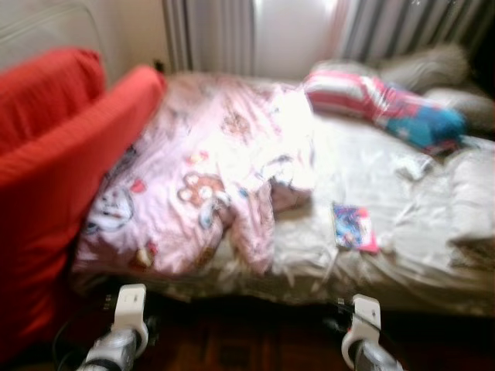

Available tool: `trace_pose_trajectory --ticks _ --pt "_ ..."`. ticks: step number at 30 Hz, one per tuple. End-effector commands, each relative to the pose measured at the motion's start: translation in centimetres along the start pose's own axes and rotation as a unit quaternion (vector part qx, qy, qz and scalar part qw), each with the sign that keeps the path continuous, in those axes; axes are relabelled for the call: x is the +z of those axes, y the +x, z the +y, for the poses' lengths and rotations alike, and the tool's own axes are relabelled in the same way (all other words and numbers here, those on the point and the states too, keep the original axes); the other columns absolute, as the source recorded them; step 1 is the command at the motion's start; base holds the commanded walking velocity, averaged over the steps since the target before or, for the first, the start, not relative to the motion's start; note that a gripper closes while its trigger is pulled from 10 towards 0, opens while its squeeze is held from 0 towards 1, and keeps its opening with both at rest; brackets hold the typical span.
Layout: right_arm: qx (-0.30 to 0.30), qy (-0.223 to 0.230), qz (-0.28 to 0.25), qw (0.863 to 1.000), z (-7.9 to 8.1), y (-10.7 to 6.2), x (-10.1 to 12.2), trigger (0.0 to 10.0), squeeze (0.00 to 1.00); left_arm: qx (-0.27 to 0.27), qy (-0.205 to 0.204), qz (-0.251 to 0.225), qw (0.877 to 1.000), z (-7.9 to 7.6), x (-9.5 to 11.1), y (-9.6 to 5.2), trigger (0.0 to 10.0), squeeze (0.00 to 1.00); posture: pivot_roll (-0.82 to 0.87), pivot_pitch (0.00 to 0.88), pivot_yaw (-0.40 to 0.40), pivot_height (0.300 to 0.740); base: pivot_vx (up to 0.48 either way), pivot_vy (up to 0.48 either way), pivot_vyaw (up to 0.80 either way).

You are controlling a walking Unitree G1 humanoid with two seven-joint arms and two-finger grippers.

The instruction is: Clean up the room

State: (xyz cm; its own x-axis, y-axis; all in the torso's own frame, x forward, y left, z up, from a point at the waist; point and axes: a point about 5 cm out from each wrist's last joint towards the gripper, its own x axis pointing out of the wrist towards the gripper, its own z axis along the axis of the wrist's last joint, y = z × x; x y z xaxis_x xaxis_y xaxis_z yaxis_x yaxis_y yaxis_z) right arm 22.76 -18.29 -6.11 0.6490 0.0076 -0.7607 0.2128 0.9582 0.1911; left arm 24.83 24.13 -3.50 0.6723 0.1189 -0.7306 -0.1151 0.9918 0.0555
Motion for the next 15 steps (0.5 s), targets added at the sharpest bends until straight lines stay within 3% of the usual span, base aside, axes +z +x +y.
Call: trace_pose_trajectory --ticks 1,15 --pt "-0.015 0.001 0.004 1.000 -1.15 -0.22 -0.31 10.0 0.00 -0.015 0.005 0.002 1.000 -1.00 -0.02 0.12 10.0 0.00 0.05 0.000 -0.013 0.730 0.270 0.000 0.00" --pt "-0.014 0.003 0.000 1.000 -1.12 -0.23 -0.33 10.0 0.00 -0.018 0.006 0.003 1.000 -1.01 -0.10 0.11 10.0 0.00 0.04 0.000 -0.011 0.730 0.272 0.000 0.00"
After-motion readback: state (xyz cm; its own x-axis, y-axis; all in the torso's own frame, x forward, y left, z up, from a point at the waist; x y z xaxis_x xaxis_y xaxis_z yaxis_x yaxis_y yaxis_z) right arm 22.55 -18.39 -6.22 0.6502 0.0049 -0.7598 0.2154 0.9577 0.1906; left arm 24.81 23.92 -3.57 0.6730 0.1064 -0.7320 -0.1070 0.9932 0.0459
